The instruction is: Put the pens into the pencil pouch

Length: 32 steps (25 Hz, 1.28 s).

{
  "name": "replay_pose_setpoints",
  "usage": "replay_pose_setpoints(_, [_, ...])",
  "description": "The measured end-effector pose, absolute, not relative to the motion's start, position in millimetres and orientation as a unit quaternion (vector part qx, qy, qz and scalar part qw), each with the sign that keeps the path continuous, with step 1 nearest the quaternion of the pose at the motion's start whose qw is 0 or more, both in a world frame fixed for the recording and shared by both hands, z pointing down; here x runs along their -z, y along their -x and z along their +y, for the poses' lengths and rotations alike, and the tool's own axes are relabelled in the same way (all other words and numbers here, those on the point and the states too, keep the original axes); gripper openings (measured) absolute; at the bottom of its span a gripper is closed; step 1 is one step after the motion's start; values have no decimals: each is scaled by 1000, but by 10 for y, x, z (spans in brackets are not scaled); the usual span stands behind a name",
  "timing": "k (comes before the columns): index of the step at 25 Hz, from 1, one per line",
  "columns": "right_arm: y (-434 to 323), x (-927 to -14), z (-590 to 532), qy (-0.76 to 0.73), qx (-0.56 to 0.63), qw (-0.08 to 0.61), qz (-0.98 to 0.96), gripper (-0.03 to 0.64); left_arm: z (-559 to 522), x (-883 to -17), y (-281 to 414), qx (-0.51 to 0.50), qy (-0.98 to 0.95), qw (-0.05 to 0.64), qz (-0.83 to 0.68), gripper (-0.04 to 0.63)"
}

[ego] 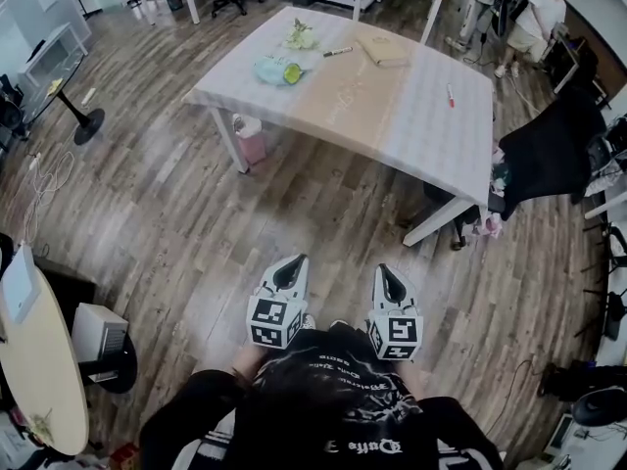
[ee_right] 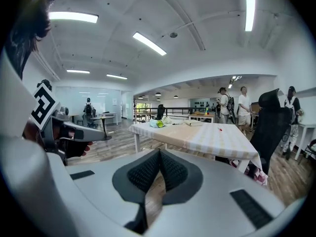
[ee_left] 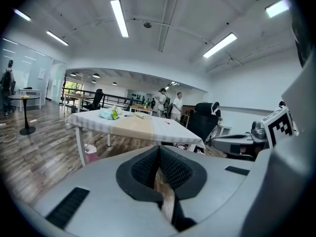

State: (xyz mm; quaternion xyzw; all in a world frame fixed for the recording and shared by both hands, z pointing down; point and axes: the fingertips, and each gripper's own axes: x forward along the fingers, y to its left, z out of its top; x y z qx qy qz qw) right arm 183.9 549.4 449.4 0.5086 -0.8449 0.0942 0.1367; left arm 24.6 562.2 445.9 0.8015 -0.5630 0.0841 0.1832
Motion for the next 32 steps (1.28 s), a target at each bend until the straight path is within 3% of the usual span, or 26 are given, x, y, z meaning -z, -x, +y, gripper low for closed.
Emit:
replay_pose_setpoints(16, [-1946, -4596, 4709, -508, -103, 128, -846, 9, 4926, -4564, -334, -89, -800, 196, -559, 20])
replay_pose_setpoints(32, [-2806, -4578, 2991, -488, -98, 115, -860, 9, 3310, -4556, -1160, -75, -785, 201, -581, 20])
